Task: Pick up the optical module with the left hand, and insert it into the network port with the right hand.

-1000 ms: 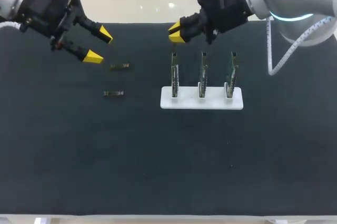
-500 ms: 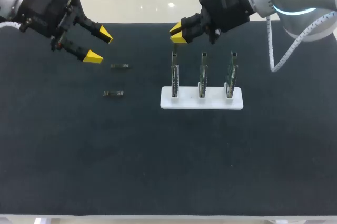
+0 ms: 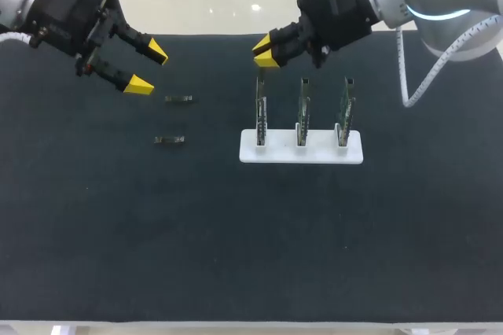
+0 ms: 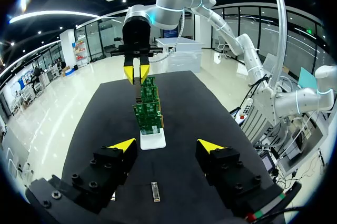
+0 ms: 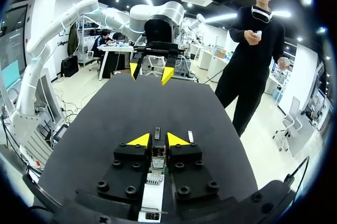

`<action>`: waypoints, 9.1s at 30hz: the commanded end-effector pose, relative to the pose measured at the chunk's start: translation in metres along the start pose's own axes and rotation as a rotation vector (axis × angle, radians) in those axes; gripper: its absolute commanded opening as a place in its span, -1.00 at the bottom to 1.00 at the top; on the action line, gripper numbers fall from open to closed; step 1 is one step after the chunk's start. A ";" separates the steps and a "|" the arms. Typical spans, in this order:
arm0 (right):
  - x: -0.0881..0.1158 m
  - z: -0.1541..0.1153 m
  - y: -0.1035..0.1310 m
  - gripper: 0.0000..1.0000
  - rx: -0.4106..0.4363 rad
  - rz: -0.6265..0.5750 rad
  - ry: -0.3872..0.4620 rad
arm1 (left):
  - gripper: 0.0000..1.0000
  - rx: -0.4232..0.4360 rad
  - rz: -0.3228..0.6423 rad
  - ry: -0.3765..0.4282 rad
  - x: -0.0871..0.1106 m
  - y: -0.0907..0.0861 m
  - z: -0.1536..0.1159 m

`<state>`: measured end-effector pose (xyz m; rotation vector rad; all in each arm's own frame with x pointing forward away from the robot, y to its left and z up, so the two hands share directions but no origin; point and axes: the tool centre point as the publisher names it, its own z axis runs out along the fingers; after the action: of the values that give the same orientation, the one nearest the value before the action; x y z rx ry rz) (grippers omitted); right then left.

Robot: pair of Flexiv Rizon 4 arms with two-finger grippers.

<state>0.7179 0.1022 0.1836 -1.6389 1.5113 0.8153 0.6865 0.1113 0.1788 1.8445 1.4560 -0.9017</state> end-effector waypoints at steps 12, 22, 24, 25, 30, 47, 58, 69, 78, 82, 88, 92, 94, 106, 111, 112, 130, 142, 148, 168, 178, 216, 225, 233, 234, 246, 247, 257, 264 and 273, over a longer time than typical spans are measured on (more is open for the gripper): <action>0.005 0.002 0.002 -1.00 0.000 -0.004 -0.010 | 1.00 0.001 0.000 0.003 0.000 0.000 0.000; 0.008 0.003 0.001 -1.00 0.004 -0.009 -0.010 | 1.00 0.001 0.000 0.003 0.000 0.000 0.000; 0.008 0.003 0.001 -1.00 0.004 -0.008 -0.008 | 1.00 0.001 0.000 0.003 0.000 0.000 0.000; 0.008 0.003 0.001 -1.00 0.004 -0.009 -0.006 | 1.00 0.001 0.000 0.003 0.000 0.000 0.000; 0.009 0.004 0.003 -1.00 0.007 -0.009 0.001 | 1.00 0.001 0.000 0.003 0.000 0.000 0.000; 0.010 0.009 0.001 -1.00 -0.003 -0.009 0.010 | 1.00 0.001 0.000 0.003 0.000 0.000 0.000; -0.004 0.001 -0.003 1.00 -0.004 -0.008 0.031 | 1.00 0.001 0.000 0.003 0.000 0.000 0.000; -0.013 -0.006 -0.004 -1.00 0.001 0.003 0.060 | 1.00 0.001 0.000 0.003 0.000 0.000 0.000; -0.009 -0.001 -0.002 -1.00 0.010 0.006 0.080 | 1.00 0.001 0.000 0.003 0.000 0.000 0.000; -0.001 0.004 -0.001 -1.00 0.006 0.003 0.079 | 1.00 0.001 0.000 0.003 0.000 0.000 0.000; 0.008 0.008 0.001 -1.00 -0.002 -0.014 0.073 | 1.00 0.001 0.000 0.003 0.000 0.000 0.000; 0.013 0.010 0.002 -1.00 -0.008 -0.022 0.082 | 1.00 0.001 0.000 0.003 0.000 0.000 0.000; 0.015 0.011 0.003 -1.00 -0.005 -0.030 0.090 | 1.00 0.001 0.000 0.003 0.000 0.000 0.000; 0.017 0.012 0.002 -1.00 -0.001 -0.038 0.091 | 1.00 0.001 0.000 0.003 0.000 0.000 0.000; 0.020 0.013 0.003 -1.00 0.003 -0.040 0.087 | 1.00 0.001 0.000 0.003 0.000 0.000 0.000; 0.021 0.013 0.002 -1.00 0.003 -0.041 0.088 | 1.00 0.001 0.000 0.003 0.000 0.000 0.000; 0.033 0.019 0.003 -1.00 0.007 -0.052 0.081 | 1.00 0.001 0.000 0.003 0.000 0.000 0.000; 0.041 0.023 0.004 -1.00 0.009 -0.055 0.088 | 1.00 0.001 0.000 0.003 0.000 0.000 0.000; 0.028 0.016 0.001 -1.00 0.001 -0.061 0.099 | 1.00 0.001 0.000 0.003 0.000 0.000 0.000; -0.005 -0.033 0.000 -1.00 0.014 -0.026 0.169 | 1.00 0.001 0.000 0.003 0.000 0.000 0.000; 0.004 -0.079 0.010 -1.00 -0.002 -0.007 0.204 | 1.00 0.001 0.000 0.003 0.000 0.000 0.000; 0.025 -0.139 0.017 1.00 -0.028 0.037 0.185 | 1.00 0.001 0.000 0.003 0.000 0.000 0.000; 0.025 -0.139 0.017 1.00 -0.028 0.037 0.185 | 1.00 0.001 0.000 0.003 0.000 0.000 0.000; 0.025 -0.139 0.017 1.00 -0.028 0.037 0.185 | 1.00 -0.057 -0.059 0.171 0.041 0.001 -0.010; 0.025 -0.139 0.017 1.00 -0.028 0.037 0.185 | 1.00 -0.072 -0.065 0.194 0.046 0.002 -0.008; 0.025 -0.139 0.017 1.00 -0.028 0.037 0.185 | 1.00 -0.058 -0.275 0.557 0.102 0.021 0.008; 0.025 -0.139 0.017 1.00 -0.028 0.037 0.185 | 1.00 -0.046 -0.267 0.539 0.102 0.021 0.008; 0.025 -0.139 0.017 1.00 -0.028 0.037 0.185 | 1.00 -0.046 -0.267 0.539 0.102 0.021 0.008; 0.025 -0.139 0.017 1.00 -0.028 0.037 0.185 | 1.00 -0.054 -0.272 0.563 0.106 0.019 0.007; 0.025 -0.139 0.017 1.00 -0.028 0.037 0.185 | 1.00 -0.156 -0.273 0.738 0.121 0.013 0.016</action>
<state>0.6987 -0.0302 0.2327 -1.7524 1.6702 0.7224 0.7241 0.1715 0.0738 1.9870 2.1826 -0.2688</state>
